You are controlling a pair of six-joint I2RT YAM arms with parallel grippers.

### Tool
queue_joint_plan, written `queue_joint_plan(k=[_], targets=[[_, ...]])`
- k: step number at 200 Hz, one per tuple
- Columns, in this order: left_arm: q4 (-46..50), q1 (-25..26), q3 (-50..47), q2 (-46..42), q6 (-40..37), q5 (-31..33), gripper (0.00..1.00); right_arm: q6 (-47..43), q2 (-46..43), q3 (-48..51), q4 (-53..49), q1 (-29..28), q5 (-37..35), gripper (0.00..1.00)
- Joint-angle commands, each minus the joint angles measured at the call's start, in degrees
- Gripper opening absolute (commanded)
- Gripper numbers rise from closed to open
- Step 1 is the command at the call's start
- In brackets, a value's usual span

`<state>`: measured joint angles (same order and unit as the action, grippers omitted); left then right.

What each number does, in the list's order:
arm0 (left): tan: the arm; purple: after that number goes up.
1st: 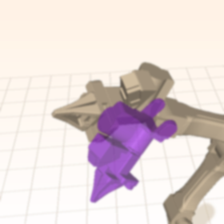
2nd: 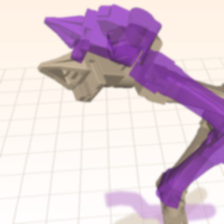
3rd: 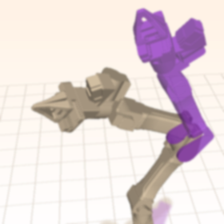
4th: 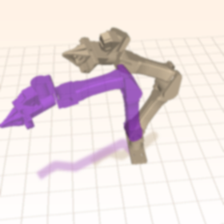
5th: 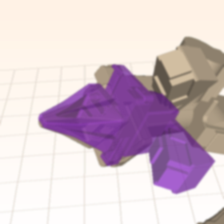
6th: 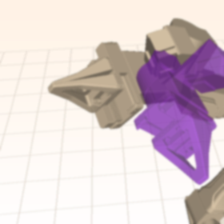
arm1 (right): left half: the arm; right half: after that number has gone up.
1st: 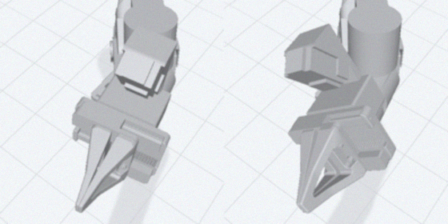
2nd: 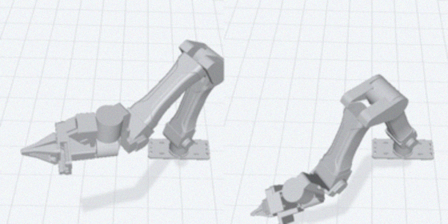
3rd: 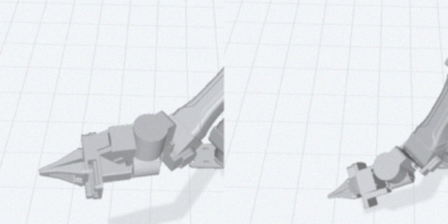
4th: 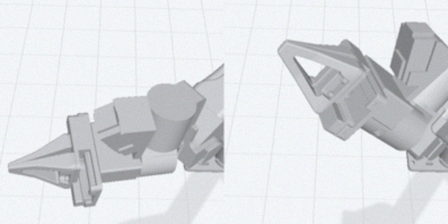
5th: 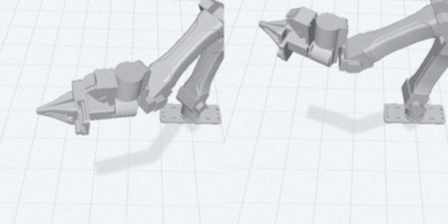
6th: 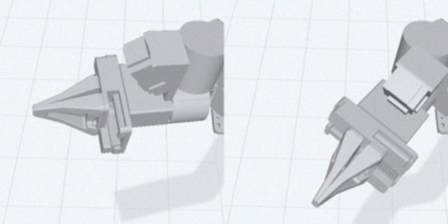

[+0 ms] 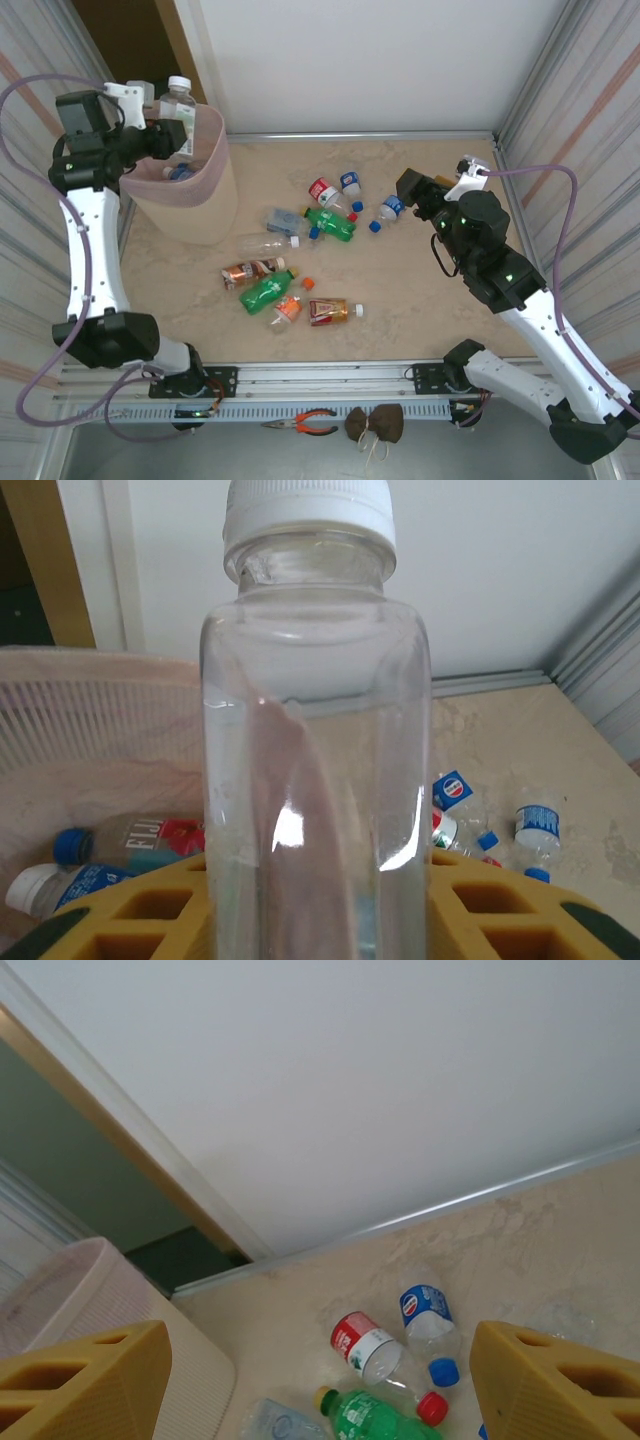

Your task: Put the plastic bottles in the bin

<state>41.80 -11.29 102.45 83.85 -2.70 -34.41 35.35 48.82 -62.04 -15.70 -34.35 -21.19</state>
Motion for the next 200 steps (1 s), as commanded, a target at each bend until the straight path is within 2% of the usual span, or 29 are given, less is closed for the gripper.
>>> queue_joint_plan(k=[1,53,99,148,200], targets=[[4.1,-0.3,3.4,2.7,-3.6,0.7,0.42,-1.0,0.4,-1.4,-0.3,0.7,0.3,0.77],[9.9,-1.0,5.5,8.7,-7.7,2.6,0.42,-1.2,0.6,-1.6,-0.2,1.2,0.9,0.77],[15.1,-1.0,5.4,14.0,-10.6,-0.1,0.41,-0.8,1.2,-1.6,-0.2,1.3,1.5,0.77],[16.9,-0.7,5.3,18.4,-11.1,-4.1,0.39,-0.7,1.5,-1.6,0.0,1.4,1.6,0.77],[17.5,1.7,5.0,22.8,-9.7,-2.8,0.41,-0.7,1.9,-1.3,0.2,1.8,1.8,0.77]])
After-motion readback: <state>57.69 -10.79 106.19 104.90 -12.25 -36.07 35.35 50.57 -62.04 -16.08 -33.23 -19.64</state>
